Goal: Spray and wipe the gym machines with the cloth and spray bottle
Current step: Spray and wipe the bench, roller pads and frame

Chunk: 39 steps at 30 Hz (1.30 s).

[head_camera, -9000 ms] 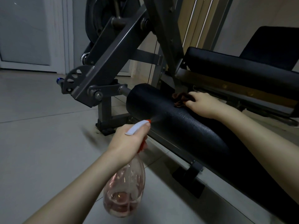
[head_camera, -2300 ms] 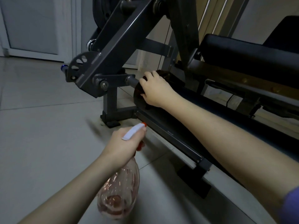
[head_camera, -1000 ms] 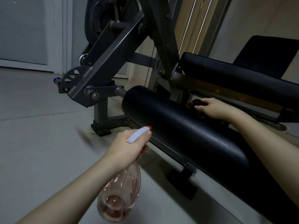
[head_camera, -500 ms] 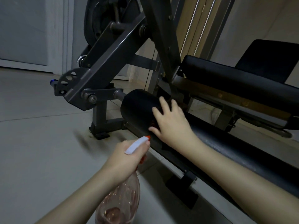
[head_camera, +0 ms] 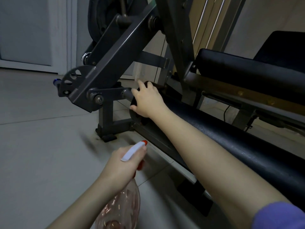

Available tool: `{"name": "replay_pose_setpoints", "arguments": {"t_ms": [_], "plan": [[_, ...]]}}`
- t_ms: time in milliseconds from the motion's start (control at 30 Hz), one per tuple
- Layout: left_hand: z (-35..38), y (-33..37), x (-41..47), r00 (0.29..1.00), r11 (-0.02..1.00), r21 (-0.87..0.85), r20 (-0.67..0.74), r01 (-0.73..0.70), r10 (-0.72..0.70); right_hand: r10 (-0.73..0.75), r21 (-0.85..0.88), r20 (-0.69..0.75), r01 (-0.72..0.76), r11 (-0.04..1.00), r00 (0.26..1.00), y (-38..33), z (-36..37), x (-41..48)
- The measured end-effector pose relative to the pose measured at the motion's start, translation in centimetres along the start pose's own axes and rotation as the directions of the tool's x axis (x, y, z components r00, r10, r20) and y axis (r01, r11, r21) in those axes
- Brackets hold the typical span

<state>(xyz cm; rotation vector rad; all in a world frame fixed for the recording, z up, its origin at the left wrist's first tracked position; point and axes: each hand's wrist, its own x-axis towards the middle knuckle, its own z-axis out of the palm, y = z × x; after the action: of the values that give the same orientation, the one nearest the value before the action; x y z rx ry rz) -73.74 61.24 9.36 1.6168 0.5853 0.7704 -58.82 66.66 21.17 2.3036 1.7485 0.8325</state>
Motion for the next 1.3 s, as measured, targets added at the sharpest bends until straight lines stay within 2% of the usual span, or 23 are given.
{"name": "replay_pose_setpoints", "arguments": {"t_ms": [300,500,633,767,833,933,1133,1300], "plan": [[0.5,1.4,-0.8,1.0,0.999,0.029,-0.005,0.013,-0.013,0.028,0.124,-0.055,-0.021,0.992,0.998,2.8,-1.4,-5.1],[1.6,3.5,-1.8,0.997,0.997,0.043,0.058,-0.06,0.057,0.101,0.142,-0.02,-0.097,0.985,0.995,5.8,-4.2,-12.5],[2.2,4.6,-2.7,0.988,0.994,0.036,0.123,-0.099,0.094,0.083,0.069,-0.019,-0.082,0.994,0.996,6.9,-5.8,-18.5],[2.4,5.1,-3.5,0.976,0.984,0.07,0.157,-0.165,0.152,0.153,-0.072,-0.1,-0.16,0.984,0.983,7.1,-5.4,-21.9],[2.6,5.1,-3.6,0.973,0.981,0.082,0.165,-0.176,0.161,0.126,-0.094,-0.117,-0.138,0.986,0.985,6.9,-4.9,-21.6],[3.0,5.2,-3.7,0.973,0.981,0.097,0.176,-0.168,0.15,0.101,-0.116,-0.06,-0.108,0.987,0.993,7.3,-4.9,-23.0],[4.6,5.7,-4.5,0.963,0.982,0.062,0.214,-0.18,0.163,0.102,-0.187,-0.055,-0.111,0.976,0.993,8.1,-5.2,-31.8],[5.5,6.2,-5.2,0.953,0.982,0.058,0.256,-0.18,0.16,0.075,-0.231,-0.122,-0.102,0.968,0.99,8.7,-5.2,-35.9]]}}
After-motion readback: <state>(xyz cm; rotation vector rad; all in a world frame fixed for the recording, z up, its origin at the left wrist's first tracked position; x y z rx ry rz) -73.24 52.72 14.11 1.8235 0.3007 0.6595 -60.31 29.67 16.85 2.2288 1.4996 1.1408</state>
